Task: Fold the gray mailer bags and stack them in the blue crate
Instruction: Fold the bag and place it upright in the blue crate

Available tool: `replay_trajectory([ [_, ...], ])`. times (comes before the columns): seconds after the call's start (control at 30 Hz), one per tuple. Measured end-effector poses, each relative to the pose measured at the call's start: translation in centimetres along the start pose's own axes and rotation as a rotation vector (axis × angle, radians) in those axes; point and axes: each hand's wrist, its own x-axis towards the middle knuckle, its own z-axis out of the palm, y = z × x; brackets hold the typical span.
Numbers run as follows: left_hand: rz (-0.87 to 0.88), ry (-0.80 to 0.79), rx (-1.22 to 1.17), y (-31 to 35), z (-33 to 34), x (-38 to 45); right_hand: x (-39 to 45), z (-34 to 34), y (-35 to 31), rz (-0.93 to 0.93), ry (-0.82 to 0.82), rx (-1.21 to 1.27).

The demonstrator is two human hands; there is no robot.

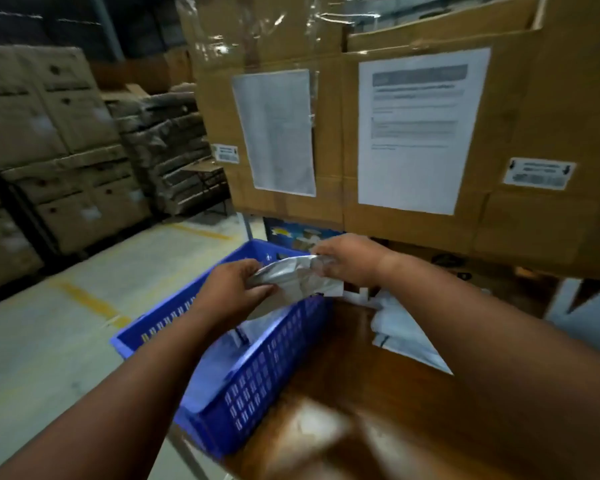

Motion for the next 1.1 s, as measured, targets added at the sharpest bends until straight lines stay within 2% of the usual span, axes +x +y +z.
replay_trajectory([
  [0.1, -0.069, 0.032, -0.051, -4.3, -1.7, 2.1, 6.2, -1.3, -2.5, -0.054, -0.006, -0.026],
  [0.2, -0.123, -0.001, -0.068, -8.3, -0.8, 3.9, 12.2, -0.5, -3.5, -0.048, -0.061, -0.090],
  [0.4, -0.149, -0.217, -0.167, -12.5, 5.5, 6.3, 21.1, 4.2, -1.0, -0.056, -0.387, -0.339],
  [0.57, -0.111, -0.416, -0.127, -11.9, 11.8, 7.8, 23.3, 7.7, 1.8, 0.048, -0.604, -0.522],
  [0.67, -0.078, -0.476, 0.002, -11.3, 14.2, 8.4, 23.4, 9.5, 2.8, 0.083, -0.706, -0.619],
  [0.77, -0.024, -0.521, 0.038, -11.0, 16.0, 9.2, 23.8, 10.8, 3.4, 0.084, -0.758, -0.692],
  [0.93, -0.003, -0.585, 0.104, -11.1, 18.2, 10.1, 25.2, 12.8, 4.1, 0.233, -0.777, -0.688],
  [1.03, 0.000, -0.639, 0.133, -11.1, 19.0, 10.2, 25.4, 13.7, 3.4, 0.232, -0.791, -0.812],
  [1.1, -0.008, -0.666, 0.151, -10.8, 19.0, 10.3, 25.8, 15.1, 3.8, 0.163, -0.803, -0.920],
])
